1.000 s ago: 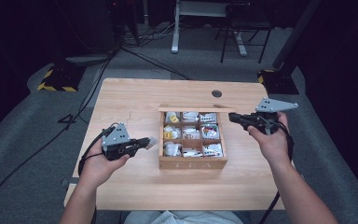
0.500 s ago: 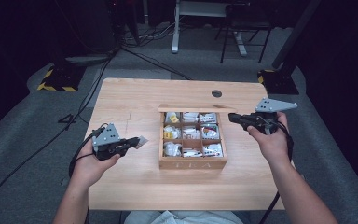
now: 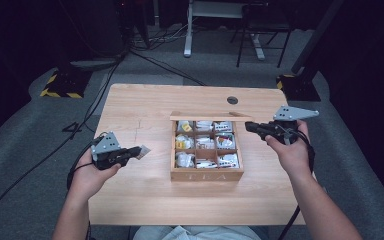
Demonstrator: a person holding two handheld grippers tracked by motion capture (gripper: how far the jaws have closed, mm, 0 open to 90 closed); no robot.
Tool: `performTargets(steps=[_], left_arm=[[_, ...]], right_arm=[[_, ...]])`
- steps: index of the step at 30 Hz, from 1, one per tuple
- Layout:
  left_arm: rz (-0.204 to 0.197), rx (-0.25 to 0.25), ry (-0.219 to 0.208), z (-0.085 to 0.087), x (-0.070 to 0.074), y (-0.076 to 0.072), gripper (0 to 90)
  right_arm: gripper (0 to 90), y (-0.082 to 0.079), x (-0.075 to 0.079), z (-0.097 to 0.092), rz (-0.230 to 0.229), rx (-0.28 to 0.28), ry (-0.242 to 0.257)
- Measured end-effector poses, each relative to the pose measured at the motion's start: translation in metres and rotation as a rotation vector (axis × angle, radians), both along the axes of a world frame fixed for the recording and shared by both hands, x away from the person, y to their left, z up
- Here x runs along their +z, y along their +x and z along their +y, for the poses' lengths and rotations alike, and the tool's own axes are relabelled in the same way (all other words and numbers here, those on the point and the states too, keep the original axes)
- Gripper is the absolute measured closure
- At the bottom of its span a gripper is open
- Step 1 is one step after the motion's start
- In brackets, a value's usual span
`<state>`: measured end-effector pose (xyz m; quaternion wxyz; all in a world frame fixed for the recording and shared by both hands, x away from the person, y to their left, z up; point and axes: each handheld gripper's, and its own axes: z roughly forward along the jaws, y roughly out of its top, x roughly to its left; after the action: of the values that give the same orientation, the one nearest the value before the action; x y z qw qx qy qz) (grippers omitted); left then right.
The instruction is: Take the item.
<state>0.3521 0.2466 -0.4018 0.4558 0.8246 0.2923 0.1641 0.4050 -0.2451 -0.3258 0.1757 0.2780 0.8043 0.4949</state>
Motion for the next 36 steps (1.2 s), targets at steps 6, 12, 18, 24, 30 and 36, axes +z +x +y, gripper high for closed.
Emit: performTargets(steps=[6,12,18,24,30,36], left_arm=[[-0.002,0.016,0.021,0.006,-0.007,0.005,89.4],[0.010,0.034,0.035,0.011,-0.016,0.010,89.4],[0.010,0.049,0.066,0.015,-0.025,0.015,89.4],[0.024,0.056,0.068,0.018,-0.031,0.019,89.4],[0.050,0.064,0.086,0.018,-0.040,0.023,89.2],[0.076,0.071,0.109,0.018,-0.048,0.027,89.2]], right_arm=[[90.0,0.000,0.000,0.000,0.002,0.002,0.000],[90.0,0.000,0.000,0.000,0.001,0.001,-0.002],[90.0,0.000,0.000,0.000,0.003,0.004,-0.003],[90.0,0.000,0.000,0.000,0.003,0.003,-0.004],[90.0,0.000,-0.001,0.001,0.005,0.003,-0.005],[90.0,0.001,-0.001,0.001,0.008,0.005,-0.008]])
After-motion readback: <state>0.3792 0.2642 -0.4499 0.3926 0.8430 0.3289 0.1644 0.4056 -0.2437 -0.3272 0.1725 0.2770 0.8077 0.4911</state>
